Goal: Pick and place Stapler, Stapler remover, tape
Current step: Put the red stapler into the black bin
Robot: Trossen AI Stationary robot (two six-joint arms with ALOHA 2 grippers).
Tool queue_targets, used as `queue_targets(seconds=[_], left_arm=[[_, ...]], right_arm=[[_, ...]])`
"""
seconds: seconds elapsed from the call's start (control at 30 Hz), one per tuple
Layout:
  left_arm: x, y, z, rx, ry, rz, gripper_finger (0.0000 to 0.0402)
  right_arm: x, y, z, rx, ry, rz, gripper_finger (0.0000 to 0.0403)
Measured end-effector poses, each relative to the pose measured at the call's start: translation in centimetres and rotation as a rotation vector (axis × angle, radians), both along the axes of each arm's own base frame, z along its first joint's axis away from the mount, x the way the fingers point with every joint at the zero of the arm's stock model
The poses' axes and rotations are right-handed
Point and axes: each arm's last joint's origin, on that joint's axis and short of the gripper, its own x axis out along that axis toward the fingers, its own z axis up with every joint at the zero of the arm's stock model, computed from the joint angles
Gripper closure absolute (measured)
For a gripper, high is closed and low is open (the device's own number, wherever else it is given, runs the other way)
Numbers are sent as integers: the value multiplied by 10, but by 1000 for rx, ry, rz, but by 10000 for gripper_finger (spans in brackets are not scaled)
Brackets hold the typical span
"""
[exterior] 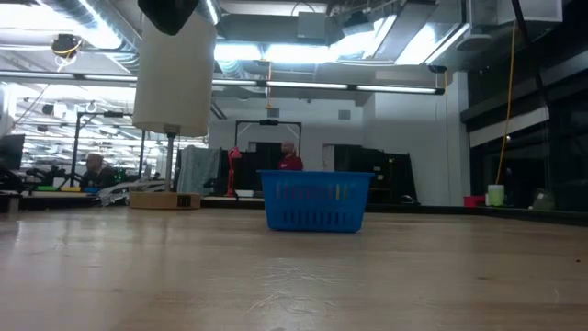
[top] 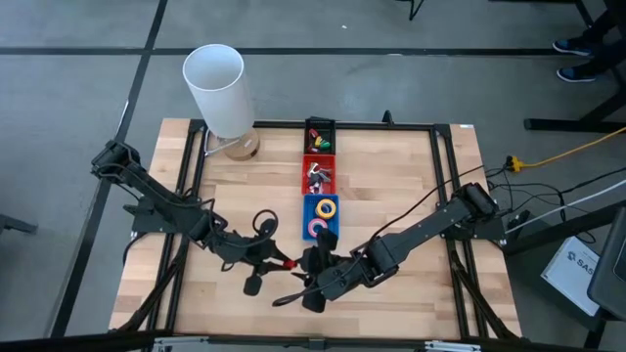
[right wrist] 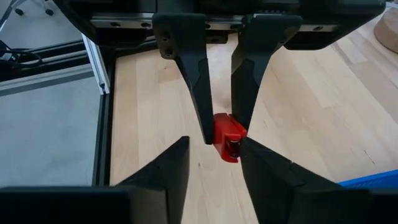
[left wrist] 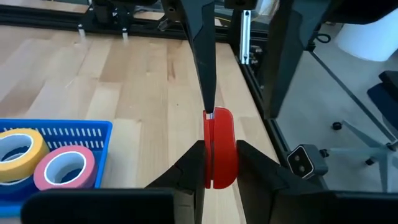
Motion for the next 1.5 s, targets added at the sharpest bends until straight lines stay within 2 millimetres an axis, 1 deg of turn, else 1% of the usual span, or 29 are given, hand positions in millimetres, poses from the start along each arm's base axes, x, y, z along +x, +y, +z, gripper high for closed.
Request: queue_targets(seconds=[0.17,0.27,0.4,0.5,0.63,0.83,1.0,1.17,1.3,1.5], left_arm=[[0,1,-1,-29,22,17,337],[-1,0,-1,-46,26,-4,338],[-2,-1,-3,-126,84,-10,339],[-4,-2,-3,-138,101,-19,339],[-4,-6,-1,-104,58,-34,339],[-3,-3,-1,-60,45,-5,339],[-3,-2,-2,9,37,-29,339],[-7,1,-12,53,133,-38,339],[-11,-2,-15,64,173,-58,338],[-4,0,-7,65,74,-34,336]], right_arm=[[1,0,-1,20,1,-13,224],[1,0,-1,23,0,-8,214],[0,-2,-2,2,12,-26,217],[1,-4,-3,-1,9,-37,225],[0,-1,-3,8,9,-26,232],[0,-2,-3,17,18,-31,231],[0,-1,-3,42,25,-18,231],[-1,0,-4,66,35,-7,231],[-1,0,-4,70,43,-13,230],[-1,-1,-4,70,37,-15,230]])
